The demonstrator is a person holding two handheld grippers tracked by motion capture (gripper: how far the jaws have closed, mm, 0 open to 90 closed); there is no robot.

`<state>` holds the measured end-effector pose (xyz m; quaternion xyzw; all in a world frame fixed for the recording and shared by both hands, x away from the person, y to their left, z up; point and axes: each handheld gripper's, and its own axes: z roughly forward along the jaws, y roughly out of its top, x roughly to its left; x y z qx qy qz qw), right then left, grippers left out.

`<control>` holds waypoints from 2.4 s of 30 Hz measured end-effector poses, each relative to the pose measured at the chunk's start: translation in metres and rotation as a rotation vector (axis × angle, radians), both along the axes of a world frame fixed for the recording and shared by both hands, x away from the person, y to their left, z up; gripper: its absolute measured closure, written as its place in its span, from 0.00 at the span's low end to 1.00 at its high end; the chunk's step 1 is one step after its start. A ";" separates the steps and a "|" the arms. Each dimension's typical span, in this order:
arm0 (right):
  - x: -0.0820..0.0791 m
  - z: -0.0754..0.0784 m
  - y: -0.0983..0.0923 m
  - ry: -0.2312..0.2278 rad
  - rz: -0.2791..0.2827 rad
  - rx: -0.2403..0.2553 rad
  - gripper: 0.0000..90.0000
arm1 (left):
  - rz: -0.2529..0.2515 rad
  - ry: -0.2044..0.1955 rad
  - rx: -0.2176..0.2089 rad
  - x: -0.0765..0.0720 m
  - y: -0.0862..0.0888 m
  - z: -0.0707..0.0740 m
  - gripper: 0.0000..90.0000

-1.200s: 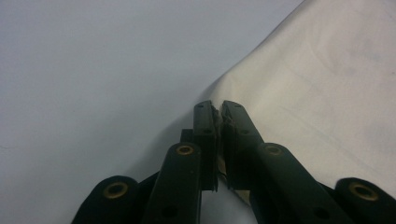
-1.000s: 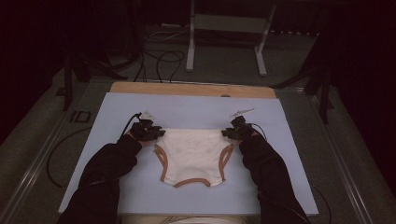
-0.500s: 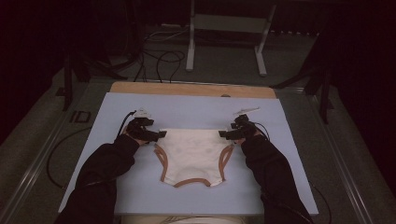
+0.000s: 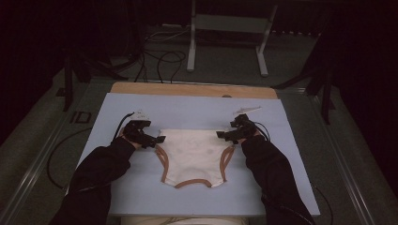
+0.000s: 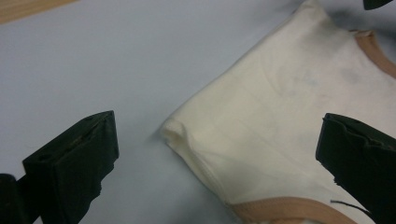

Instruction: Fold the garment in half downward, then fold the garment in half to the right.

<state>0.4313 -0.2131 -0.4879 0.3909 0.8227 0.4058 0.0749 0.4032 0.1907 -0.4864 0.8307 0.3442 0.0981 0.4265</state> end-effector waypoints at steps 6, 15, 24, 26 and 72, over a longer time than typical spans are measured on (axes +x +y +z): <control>-0.005 0.008 0.008 -0.014 0.028 0.011 0.11 | -0.023 -0.012 -0.014 -0.010 0.004 0.006 0.00; -0.011 0.010 0.016 -0.018 0.058 0.013 0.11 | -0.053 -0.022 -0.027 -0.021 0.004 0.007 0.00; -0.011 0.009 0.016 -0.013 0.073 0.012 0.11 | -0.067 -0.033 -0.033 -0.025 0.003 0.009 0.00; -0.011 0.010 0.018 -0.015 0.076 0.010 0.11 | -0.070 -0.036 -0.035 -0.026 0.003 0.010 0.00; -0.003 0.062 0.106 -0.067 0.233 0.019 0.11 | -0.241 -0.174 0.013 -0.107 -0.016 0.047 0.00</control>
